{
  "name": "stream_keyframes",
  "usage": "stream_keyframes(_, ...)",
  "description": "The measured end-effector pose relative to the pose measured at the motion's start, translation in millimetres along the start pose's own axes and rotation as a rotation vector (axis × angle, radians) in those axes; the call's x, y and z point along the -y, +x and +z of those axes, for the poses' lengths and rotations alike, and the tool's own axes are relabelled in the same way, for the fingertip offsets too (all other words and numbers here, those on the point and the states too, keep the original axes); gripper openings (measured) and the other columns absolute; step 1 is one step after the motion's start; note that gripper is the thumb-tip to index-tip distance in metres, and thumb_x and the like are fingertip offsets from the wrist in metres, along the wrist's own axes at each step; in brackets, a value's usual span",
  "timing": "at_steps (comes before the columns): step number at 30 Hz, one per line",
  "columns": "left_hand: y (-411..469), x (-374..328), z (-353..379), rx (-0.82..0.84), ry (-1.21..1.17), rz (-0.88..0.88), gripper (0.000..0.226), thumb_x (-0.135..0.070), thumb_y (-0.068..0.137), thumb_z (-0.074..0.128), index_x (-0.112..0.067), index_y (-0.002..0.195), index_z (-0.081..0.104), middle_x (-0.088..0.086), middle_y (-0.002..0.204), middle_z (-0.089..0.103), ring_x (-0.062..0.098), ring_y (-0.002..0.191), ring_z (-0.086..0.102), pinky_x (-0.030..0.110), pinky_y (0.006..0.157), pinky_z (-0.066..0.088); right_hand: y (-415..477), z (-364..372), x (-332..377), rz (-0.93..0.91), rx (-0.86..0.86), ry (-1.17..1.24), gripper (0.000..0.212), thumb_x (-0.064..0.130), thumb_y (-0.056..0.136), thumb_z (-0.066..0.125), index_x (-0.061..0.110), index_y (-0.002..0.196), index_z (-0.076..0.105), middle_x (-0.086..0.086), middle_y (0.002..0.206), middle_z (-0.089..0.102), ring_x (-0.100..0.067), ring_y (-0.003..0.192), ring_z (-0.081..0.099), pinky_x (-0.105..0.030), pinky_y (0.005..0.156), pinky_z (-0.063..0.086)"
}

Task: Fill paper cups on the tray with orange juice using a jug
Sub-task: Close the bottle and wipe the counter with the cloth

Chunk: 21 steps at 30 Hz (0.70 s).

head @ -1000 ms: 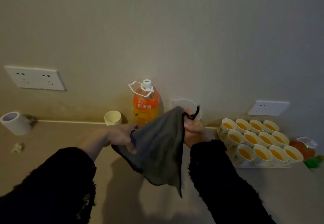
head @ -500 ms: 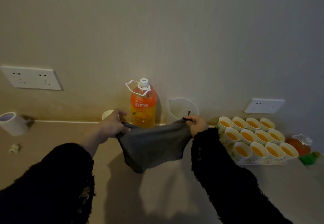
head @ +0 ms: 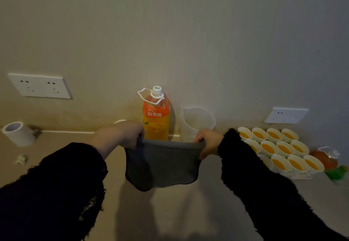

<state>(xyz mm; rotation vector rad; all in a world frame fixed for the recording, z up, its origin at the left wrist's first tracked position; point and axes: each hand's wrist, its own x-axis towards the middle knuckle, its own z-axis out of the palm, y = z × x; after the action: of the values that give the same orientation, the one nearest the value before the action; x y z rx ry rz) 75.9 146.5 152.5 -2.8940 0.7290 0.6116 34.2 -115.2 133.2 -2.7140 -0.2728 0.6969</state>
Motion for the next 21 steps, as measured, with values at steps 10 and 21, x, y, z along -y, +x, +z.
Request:
stream_keyframes(10, -20, 39, 2, -0.204, -0.806, -0.091, 0.011, -0.012, 0.071, 0.078, -0.014, 0.067, 0.068, 0.001, 0.067, 0.058, 0.018, 0.074, 0.053, 0.025, 0.065, 0.040, -10, -10, -11, 0.138, -0.308, 0.442, 0.006, 0.003, 0.083, 0.067, 0.006, 0.087, 0.064, -0.007, 0.080, 0.056, -0.019, 0.084, 0.053, -0.026, 0.070, 0.042)
stream_keyframes(21, -3, 17, 10, -0.447, -1.690, -0.161, 0.011, -0.019, 0.101, 0.043, -0.019, 0.108, 0.051, 0.005, 0.101, 0.059, 0.029, 0.092, 0.056, 0.048, 0.074, 0.048, 5, -4, 0, 0.142, -0.866, 1.002, 0.013, 0.002, 0.093, 0.054, 0.004, 0.104, 0.060, -0.009, 0.094, 0.059, -0.022, 0.091, 0.055, -0.016, 0.066, 0.047)
